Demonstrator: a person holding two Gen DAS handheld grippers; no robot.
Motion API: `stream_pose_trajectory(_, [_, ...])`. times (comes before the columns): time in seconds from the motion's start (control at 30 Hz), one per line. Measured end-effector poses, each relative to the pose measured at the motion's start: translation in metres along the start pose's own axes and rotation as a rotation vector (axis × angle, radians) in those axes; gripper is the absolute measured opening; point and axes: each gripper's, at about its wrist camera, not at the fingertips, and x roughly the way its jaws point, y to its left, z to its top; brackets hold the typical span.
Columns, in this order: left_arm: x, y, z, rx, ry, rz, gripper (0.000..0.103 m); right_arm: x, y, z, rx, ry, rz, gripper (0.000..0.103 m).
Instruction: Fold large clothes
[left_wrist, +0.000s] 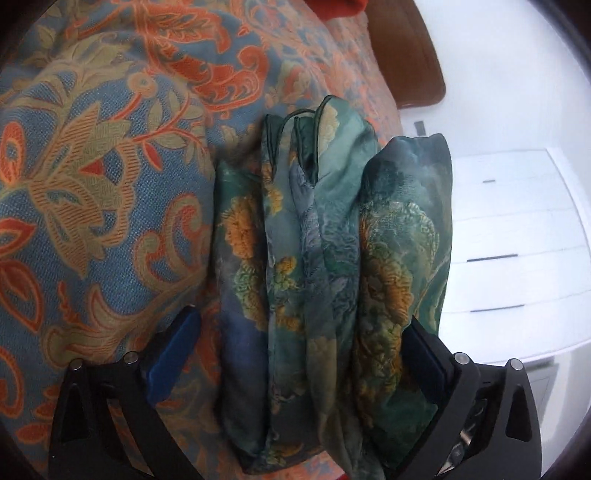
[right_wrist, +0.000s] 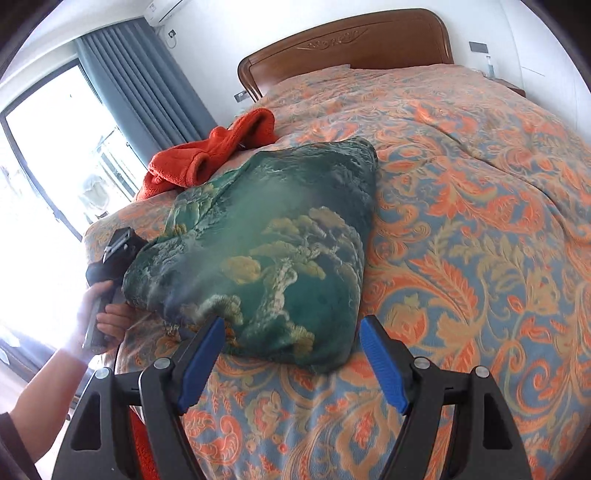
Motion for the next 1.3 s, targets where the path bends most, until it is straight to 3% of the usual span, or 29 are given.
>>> stream_pose_trajectory(0.2, [0.025,-0.021,0.008,0.083,0.047,0.113,0.103,0.021,-0.021,0.028,0.044,0.043,0.017,0.077])
stream_pose_trajectory(0.47, [0.05,-0.039,0.024,0.122,0.062,0.171,0.103,0.109,-0.086,0.076,0.267,0.22,0.248,0.079])
stream_pose_trajectory(0.53, [0.056,-0.044,0.025,0.121,0.061,0.18,0.101,0.13,-0.087,0.08,0.289,0.246,0.318,0.096])
stream_pose_trajectory(0.6, [0.064,-0.051,0.02,0.109,0.068,0.183,0.092,0.146,-0.081,0.083,0.285,0.256,0.325,0.1])
stream_pose_trajectory(0.67, [0.062,-0.07,0.013,0.138,0.047,0.231,0.068,0.161,-0.071,0.085,0.275,0.274,0.297,0.099])
stream_pose_trajectory(0.7, [0.06,-0.084,0.01,0.175,0.027,0.28,0.064,0.162,-0.06,0.087,0.234,0.268,0.252,0.092])
stream_pose_trajectory(0.73, [0.058,-0.09,0.009,0.192,0.016,0.302,0.057,0.16,-0.049,0.089,0.185,0.259,0.216,0.08])
stream_pose_trajectory(0.83, [0.051,-0.12,-0.007,0.269,-0.039,0.353,0.047,0.136,-0.008,0.092,-0.035,0.204,0.059,0.062])
stream_pose_trajectory(0.93, [0.043,-0.144,-0.021,0.316,-0.083,0.35,0.045,0.107,0.024,0.086,-0.189,0.121,-0.025,0.057])
stream_pose_trajectory(1.07, [0.032,-0.18,-0.031,0.373,-0.156,0.312,0.045,0.063,0.04,0.086,-0.259,-0.013,-0.066,0.057])
stream_pose_trajectory(1.17, [0.029,-0.215,-0.023,0.444,-0.212,0.304,0.045,0.032,0.043,0.096,-0.291,-0.103,-0.079,0.057])
stream_pose_trajectory(1.3, [0.044,-0.26,0.011,0.508,-0.24,0.297,0.045,0.01,0.035,0.134,-0.289,-0.193,-0.091,0.057])
